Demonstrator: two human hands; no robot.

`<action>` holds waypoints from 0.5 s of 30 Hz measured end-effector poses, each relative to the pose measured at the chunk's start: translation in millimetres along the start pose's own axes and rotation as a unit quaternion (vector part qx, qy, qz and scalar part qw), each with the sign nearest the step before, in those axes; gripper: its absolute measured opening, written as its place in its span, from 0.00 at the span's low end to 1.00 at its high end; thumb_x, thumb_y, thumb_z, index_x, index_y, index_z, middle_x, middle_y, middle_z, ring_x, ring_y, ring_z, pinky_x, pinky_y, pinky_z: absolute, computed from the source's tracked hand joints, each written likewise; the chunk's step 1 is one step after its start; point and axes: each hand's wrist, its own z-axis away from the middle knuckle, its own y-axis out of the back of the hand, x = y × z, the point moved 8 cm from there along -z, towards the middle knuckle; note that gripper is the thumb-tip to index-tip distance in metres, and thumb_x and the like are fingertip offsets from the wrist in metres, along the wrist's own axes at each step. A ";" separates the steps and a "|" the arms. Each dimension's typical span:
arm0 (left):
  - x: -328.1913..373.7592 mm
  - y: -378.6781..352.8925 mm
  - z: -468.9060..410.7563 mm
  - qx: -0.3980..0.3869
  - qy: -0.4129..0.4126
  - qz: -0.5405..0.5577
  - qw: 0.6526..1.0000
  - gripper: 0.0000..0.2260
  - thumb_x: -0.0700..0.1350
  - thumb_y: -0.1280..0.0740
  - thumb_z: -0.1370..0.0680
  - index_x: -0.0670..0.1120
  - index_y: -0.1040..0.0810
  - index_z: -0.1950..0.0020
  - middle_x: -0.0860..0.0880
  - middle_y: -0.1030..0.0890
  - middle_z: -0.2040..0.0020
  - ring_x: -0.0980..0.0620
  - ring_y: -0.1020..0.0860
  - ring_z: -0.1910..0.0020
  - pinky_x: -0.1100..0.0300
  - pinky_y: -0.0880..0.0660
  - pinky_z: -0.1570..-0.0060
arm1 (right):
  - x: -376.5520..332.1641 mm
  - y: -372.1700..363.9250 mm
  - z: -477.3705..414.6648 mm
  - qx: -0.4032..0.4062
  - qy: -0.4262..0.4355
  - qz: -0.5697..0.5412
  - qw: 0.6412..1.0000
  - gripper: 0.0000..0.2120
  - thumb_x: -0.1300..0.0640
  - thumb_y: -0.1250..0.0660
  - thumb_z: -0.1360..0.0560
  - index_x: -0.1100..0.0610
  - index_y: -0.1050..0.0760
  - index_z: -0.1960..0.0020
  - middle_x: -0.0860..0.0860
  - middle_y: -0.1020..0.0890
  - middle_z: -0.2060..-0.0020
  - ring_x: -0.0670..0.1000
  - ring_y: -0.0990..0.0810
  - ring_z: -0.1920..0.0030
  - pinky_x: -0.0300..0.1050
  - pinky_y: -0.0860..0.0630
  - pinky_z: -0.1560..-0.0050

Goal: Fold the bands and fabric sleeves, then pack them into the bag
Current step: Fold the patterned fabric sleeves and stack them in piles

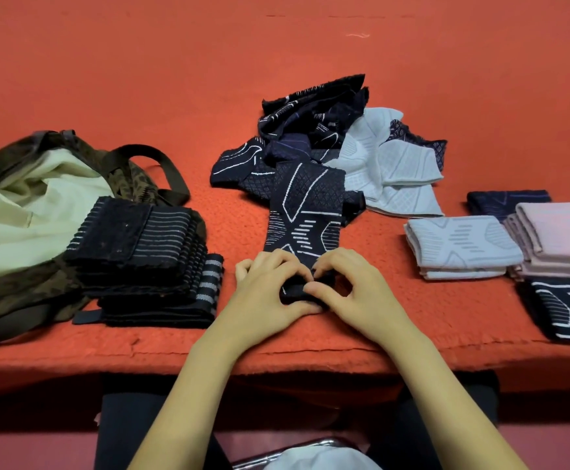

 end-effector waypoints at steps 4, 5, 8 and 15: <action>-3.6 2.4 1.0 0.023 0.008 0.022 0.999 0.05 0.58 0.36 0.31 0.64 0.26 0.56 0.63 0.26 0.52 0.63 0.33 0.46 0.65 0.48 0.45 | 1.6 -2.2 1.5 -0.006 0.011 -0.010 1.000 0.20 0.37 0.31 0.34 0.54 0.26 0.57 0.47 0.23 0.57 0.50 0.25 0.52 0.46 0.28 0.50; -5.0 3.8 0.9 0.031 0.016 0.033 0.999 0.05 0.59 0.37 0.31 0.64 0.26 0.57 0.63 0.25 0.53 0.64 0.32 0.47 0.64 0.47 0.45 | 2.7 -3.3 1.5 -0.011 0.012 -0.010 1.000 0.21 0.36 0.30 0.35 0.53 0.26 0.56 0.47 0.23 0.56 0.50 0.25 0.52 0.44 0.28 0.51; -10.9 10.0 -1.3 0.060 0.049 0.069 0.995 0.09 0.64 0.40 0.30 0.63 0.27 0.58 0.62 0.24 0.57 0.65 0.30 0.50 0.59 0.41 0.45 | 4.1 -6.7 -1.0 -0.022 0.017 0.005 1.000 0.18 0.40 0.32 0.32 0.54 0.26 0.54 0.46 0.24 0.56 0.49 0.26 0.52 0.45 0.29 0.50; -0.9 21.6 2.4 0.101 0.012 0.082 0.991 0.08 0.60 0.38 0.26 0.58 0.27 0.51 0.61 0.24 0.54 0.62 0.27 0.51 0.52 0.33 0.44 | 12.0 15.7 1.7 0.075 -0.046 -0.092 0.992 0.05 0.51 0.38 0.23 0.50 0.25 0.55 0.40 0.21 0.61 0.38 0.24 0.58 0.35 0.29 0.54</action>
